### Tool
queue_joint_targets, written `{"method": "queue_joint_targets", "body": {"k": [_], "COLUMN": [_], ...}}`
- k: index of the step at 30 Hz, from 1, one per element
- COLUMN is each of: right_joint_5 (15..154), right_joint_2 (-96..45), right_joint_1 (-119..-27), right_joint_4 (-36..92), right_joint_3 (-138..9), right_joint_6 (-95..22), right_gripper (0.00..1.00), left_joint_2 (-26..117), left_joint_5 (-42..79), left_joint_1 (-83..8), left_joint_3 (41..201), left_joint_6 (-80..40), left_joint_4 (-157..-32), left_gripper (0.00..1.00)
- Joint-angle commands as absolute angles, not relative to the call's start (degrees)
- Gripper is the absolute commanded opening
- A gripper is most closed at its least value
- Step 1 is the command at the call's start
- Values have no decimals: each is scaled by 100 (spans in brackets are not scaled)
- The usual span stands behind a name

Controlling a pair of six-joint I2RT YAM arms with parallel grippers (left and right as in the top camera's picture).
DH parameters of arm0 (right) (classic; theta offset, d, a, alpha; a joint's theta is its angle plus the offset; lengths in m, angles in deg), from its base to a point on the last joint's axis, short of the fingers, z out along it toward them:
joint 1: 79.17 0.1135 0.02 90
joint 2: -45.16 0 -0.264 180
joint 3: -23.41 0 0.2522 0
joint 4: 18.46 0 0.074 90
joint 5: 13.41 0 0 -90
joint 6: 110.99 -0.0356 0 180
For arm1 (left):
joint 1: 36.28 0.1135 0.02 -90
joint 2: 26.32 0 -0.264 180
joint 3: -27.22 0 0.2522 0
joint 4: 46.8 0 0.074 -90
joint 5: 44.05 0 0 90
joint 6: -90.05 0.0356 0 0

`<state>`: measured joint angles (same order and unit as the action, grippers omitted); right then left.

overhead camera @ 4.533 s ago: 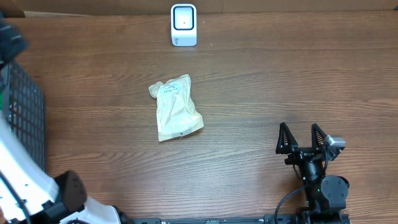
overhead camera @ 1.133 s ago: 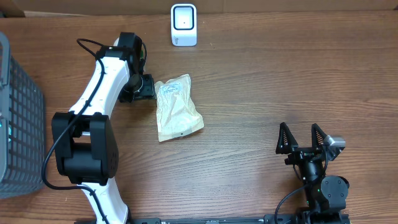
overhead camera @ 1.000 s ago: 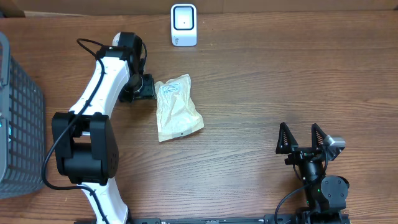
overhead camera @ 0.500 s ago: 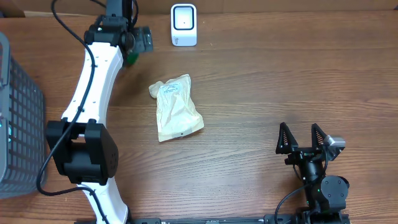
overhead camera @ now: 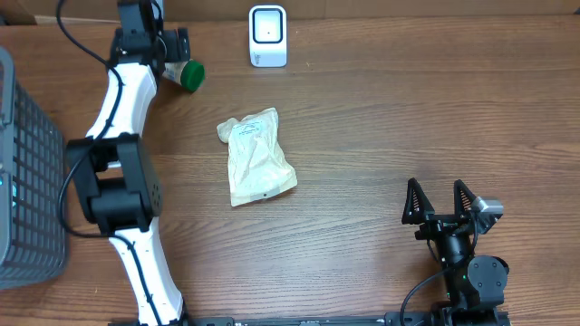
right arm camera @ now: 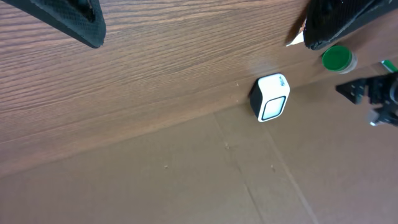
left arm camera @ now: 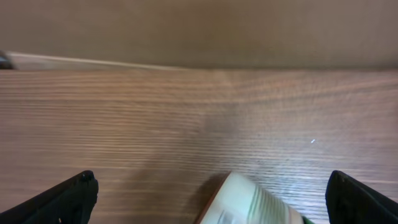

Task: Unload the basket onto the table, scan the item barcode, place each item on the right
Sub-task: 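Move the green-capped jar to the scanner face with the left gripper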

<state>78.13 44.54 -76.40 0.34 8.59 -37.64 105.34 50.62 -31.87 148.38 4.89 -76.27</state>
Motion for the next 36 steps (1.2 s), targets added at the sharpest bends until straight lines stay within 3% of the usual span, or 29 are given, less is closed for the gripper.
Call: {"method": "queue_joint_targets", "body": {"k": [1,12,20,36], "right_joint_5": [7822,7822,7820,7820], "right_joint_2": [4500,4500,4500,4500], "right_joint_1": [-7608,-7608,-7608,-7608], "right_joint_4": [-6,-6,-6,-6], "right_joint_3": [921,921,921,921], "right_joint_6": [-3744,-3744,-3744,-3744], "right_gripper": [100,100,100,100], "left_joint_2": [10774,11137,11349,11338], "left_joint_5": [4634,4634,4631,4651], "left_joint_1": [-3264,-3253,-3257,-3268], "left_joint_3": [14877,14877,14877,14886], "left_joint_6": [1003,1086,1161,-267], "left_joint_4": [-7340,-6807,-7056,-9185], "left_gripper": [100,100,91,72]}}
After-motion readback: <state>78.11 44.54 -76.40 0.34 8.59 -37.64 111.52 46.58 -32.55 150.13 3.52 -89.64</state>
